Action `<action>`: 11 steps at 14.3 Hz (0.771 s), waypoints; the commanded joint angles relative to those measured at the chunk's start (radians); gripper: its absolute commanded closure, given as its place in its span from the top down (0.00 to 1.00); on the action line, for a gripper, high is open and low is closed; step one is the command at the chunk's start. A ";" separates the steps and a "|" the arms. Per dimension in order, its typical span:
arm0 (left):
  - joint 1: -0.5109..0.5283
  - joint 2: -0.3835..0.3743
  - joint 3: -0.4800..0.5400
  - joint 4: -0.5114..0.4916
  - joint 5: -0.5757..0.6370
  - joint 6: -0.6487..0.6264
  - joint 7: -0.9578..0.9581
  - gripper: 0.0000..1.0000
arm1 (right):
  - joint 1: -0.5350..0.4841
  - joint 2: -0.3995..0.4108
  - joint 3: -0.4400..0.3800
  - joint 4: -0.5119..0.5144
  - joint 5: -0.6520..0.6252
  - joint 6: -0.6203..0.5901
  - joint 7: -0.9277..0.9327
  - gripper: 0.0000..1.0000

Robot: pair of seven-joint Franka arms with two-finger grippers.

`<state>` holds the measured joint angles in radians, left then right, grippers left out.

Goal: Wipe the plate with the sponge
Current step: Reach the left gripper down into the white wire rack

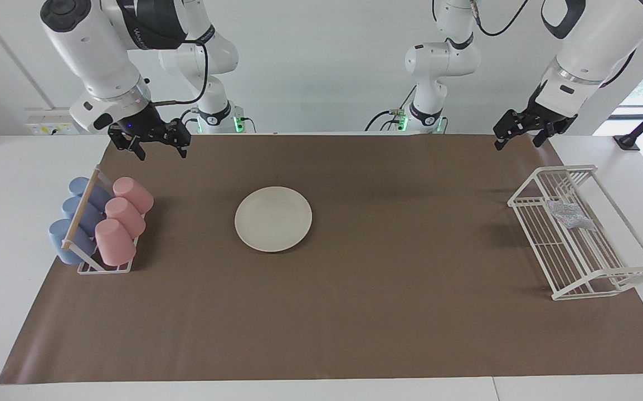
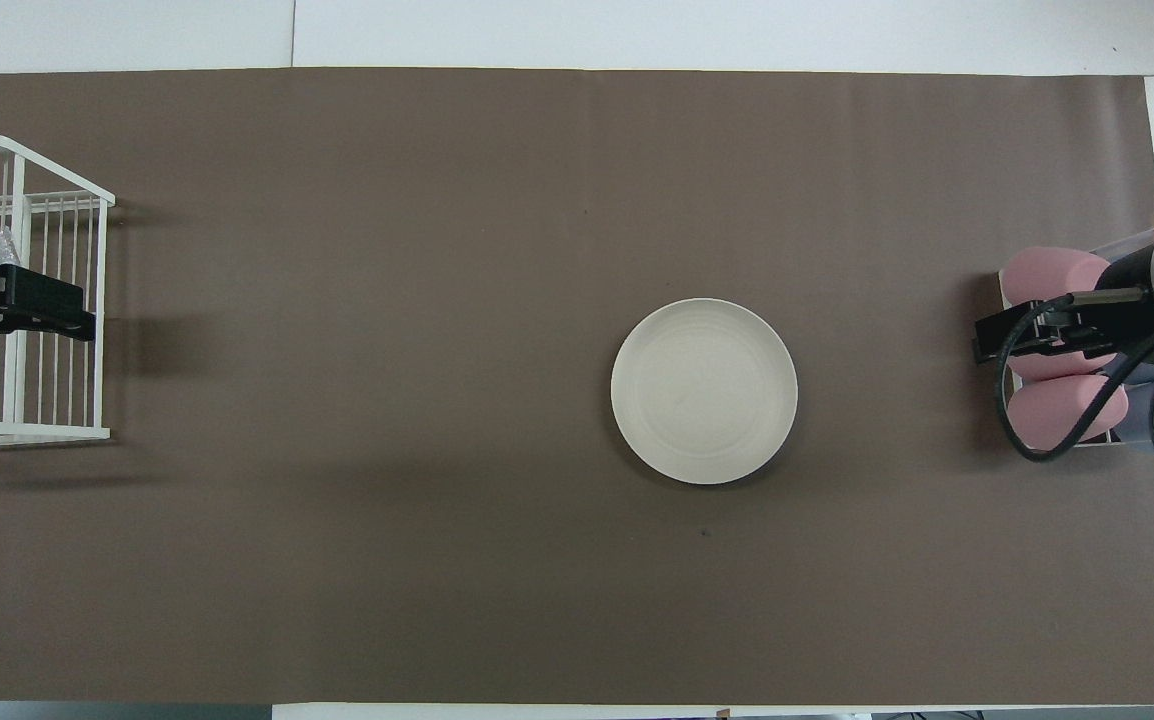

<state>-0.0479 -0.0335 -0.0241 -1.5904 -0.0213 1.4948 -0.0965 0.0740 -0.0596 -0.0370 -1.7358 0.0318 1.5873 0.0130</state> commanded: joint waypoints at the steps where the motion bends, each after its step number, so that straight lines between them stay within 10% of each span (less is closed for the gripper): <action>1: 0.003 -0.013 0.003 -0.019 -0.009 0.016 0.014 1.00 | 0.006 0.004 -0.001 0.010 -0.023 -0.010 -0.002 1.00; 11: 0.002 -0.016 0.004 -0.029 0.007 0.054 0.006 1.00 | 0.006 0.004 -0.001 0.010 -0.023 -0.010 -0.002 1.00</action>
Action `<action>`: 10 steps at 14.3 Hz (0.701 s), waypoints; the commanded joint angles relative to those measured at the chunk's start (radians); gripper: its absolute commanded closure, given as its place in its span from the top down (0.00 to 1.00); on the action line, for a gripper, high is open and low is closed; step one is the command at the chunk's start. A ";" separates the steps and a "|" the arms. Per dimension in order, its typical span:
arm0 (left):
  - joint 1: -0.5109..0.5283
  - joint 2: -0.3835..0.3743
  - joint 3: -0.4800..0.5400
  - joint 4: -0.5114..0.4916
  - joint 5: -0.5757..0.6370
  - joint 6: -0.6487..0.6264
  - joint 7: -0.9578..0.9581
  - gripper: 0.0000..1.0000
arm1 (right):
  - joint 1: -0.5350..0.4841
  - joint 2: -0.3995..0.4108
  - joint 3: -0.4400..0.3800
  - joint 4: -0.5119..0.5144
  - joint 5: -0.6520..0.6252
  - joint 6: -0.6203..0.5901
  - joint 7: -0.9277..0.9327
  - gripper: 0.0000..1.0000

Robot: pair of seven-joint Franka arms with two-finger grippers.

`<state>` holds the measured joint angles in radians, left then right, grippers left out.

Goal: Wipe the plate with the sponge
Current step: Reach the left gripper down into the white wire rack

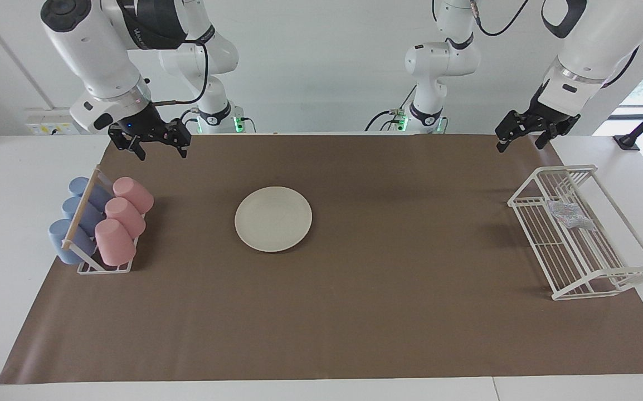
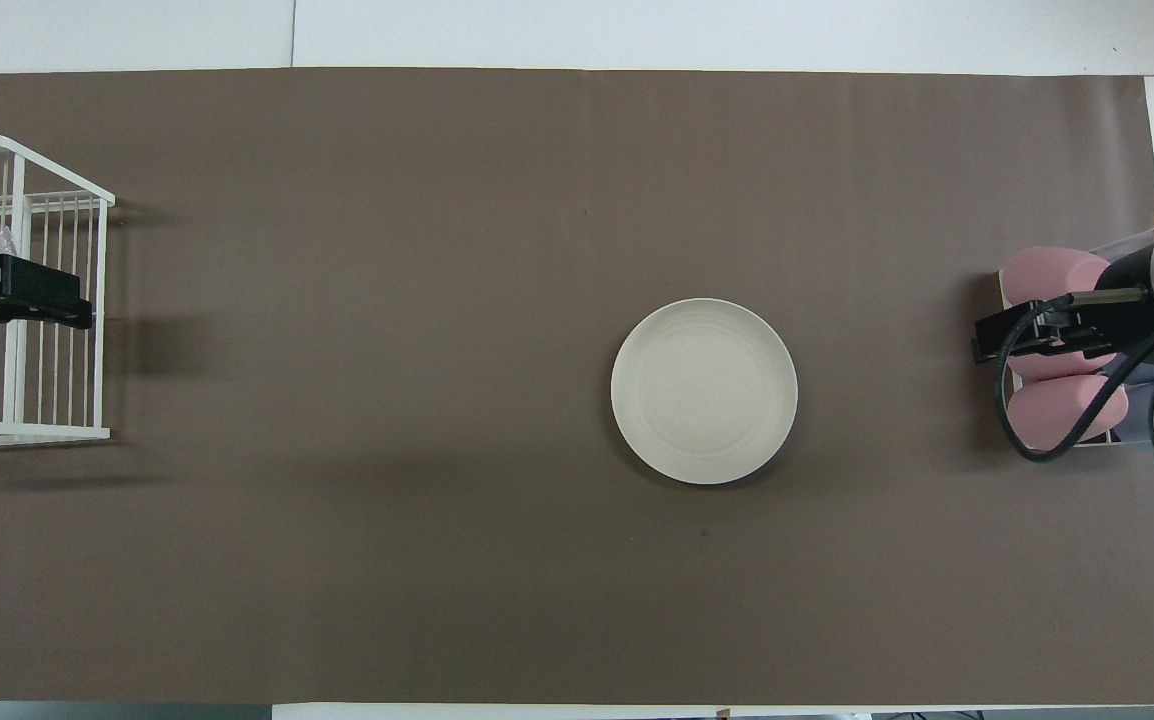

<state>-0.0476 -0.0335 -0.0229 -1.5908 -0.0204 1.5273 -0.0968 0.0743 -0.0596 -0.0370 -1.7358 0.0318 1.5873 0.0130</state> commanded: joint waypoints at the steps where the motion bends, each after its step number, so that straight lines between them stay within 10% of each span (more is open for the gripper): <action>1: -0.006 -0.020 0.001 -0.041 0.029 0.033 0.008 1.00 | 0.005 0.004 -0.001 0.010 -0.023 -0.010 -0.002 1.00; 10: -0.032 0.015 -0.005 -0.237 0.357 0.288 0.009 1.00 | 0.005 0.004 -0.001 0.010 -0.023 -0.010 -0.002 1.00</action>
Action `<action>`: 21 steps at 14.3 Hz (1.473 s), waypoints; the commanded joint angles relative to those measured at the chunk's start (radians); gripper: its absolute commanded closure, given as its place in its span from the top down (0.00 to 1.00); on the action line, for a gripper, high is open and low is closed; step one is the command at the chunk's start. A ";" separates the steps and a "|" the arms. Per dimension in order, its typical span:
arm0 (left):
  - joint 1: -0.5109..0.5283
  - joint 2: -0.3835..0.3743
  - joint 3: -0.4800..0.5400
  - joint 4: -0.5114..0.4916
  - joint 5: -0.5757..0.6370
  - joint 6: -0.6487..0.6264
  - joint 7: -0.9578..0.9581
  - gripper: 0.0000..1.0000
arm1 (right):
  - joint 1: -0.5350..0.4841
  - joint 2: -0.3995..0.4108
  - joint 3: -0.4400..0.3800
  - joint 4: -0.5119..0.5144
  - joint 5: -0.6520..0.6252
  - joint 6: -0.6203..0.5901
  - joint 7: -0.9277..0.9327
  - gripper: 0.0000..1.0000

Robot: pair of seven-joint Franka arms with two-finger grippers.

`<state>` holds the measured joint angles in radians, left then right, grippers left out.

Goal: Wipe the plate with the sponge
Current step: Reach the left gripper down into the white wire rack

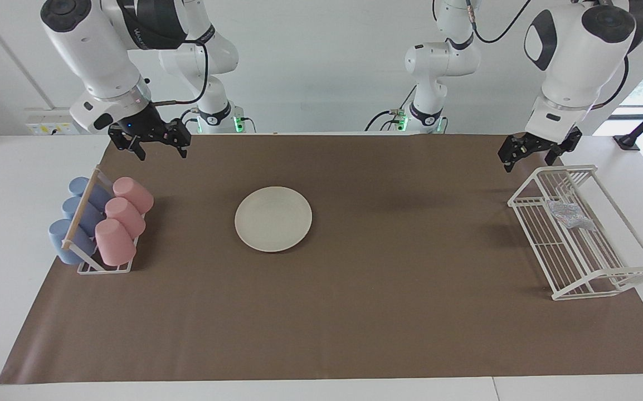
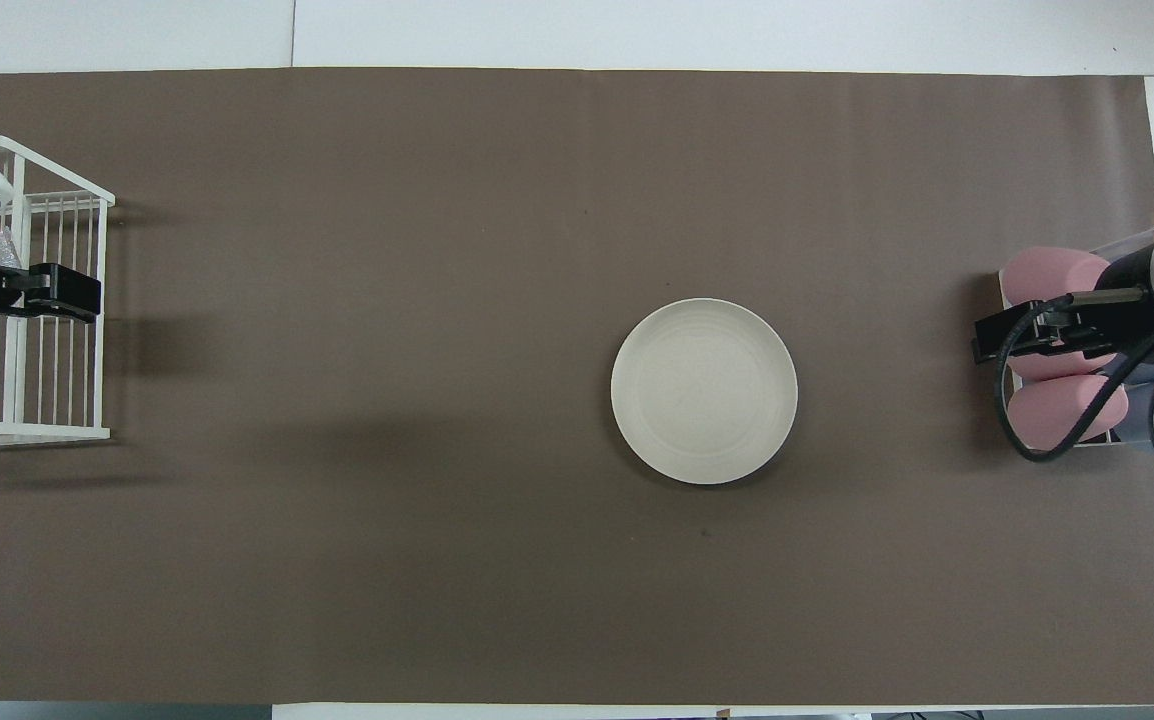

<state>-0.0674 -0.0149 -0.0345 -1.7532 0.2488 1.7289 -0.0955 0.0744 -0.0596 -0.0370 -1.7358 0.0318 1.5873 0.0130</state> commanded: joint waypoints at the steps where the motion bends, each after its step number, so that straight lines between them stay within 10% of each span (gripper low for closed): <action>1: -0.014 0.009 0.007 -0.106 0.157 0.124 0.008 1.00 | 0.005 0.004 -0.001 0.010 -0.023 -0.010 -0.001 1.00; 9: 0.029 0.136 0.010 -0.167 0.552 0.308 -0.012 1.00 | 0.005 0.004 -0.001 0.010 -0.023 -0.010 -0.001 1.00; 21: 0.040 0.181 0.011 -0.163 0.613 0.304 -0.276 1.00 | 0.005 0.004 -0.001 0.009 -0.023 -0.012 -0.001 1.00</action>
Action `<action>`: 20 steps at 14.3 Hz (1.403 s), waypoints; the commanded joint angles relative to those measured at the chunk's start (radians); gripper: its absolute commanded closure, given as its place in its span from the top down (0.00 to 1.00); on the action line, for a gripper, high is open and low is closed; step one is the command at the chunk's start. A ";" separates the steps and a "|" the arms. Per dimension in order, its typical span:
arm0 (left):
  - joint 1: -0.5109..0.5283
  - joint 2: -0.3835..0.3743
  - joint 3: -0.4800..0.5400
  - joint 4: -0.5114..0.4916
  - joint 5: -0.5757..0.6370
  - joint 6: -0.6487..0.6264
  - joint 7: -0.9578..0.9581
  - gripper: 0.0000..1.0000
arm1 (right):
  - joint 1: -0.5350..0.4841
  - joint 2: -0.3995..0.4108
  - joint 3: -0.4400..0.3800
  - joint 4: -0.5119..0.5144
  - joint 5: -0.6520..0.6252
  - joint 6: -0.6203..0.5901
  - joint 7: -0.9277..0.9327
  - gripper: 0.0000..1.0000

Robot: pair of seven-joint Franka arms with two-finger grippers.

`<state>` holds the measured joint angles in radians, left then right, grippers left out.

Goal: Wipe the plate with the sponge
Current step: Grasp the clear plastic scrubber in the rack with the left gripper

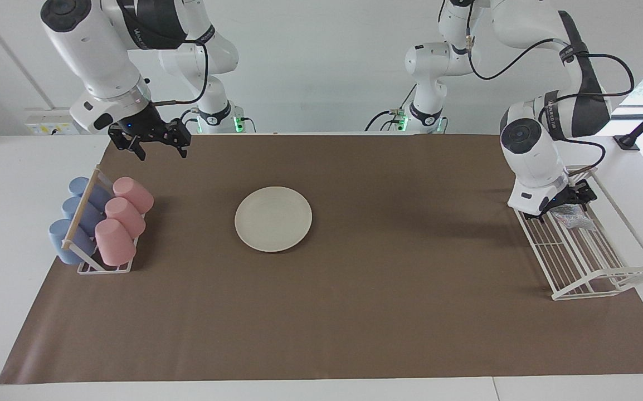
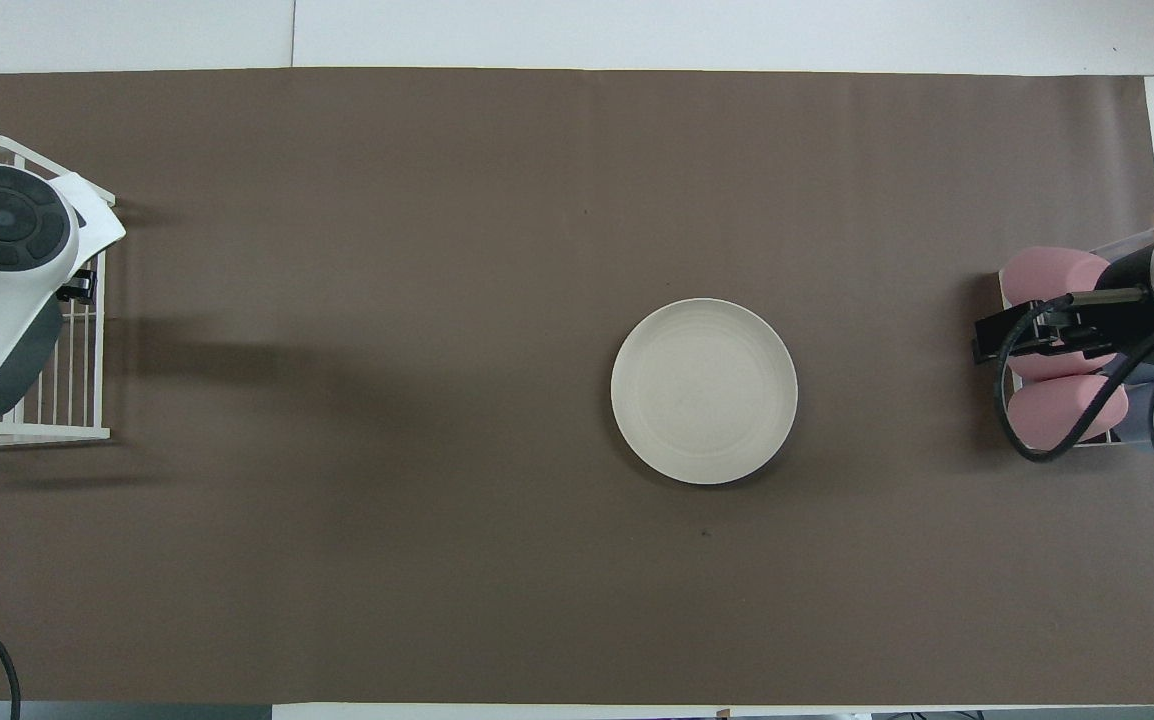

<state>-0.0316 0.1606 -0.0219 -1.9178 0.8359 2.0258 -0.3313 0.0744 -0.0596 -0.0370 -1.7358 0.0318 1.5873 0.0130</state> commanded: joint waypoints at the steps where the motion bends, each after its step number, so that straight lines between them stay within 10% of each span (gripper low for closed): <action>1: -0.001 0.004 -0.001 0.003 0.025 0.002 -0.044 1.00 | 0.005 0.003 -0.001 0.009 -0.023 -0.012 -0.001 1.00; 7: -0.008 0.010 -0.001 0.028 0.026 -0.015 -0.048 0.83 | 0.005 0.003 0.002 0.009 -0.023 -0.012 0.005 1.00; 11: -0.008 0.008 -0.003 0.022 0.026 -0.012 -0.112 0.00 | 0.005 0.003 0.003 0.009 -0.023 -0.010 0.007 1.00; 20: -0.013 0.010 -0.009 0.144 -0.038 -0.112 -0.092 0.00 | 0.005 0.003 0.003 0.007 -0.023 -0.012 0.008 1.00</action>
<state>-0.0338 0.1615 -0.0286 -1.8584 0.8327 1.9965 -0.4262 0.0762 -0.0596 -0.0354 -1.7358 0.0318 1.5873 0.0131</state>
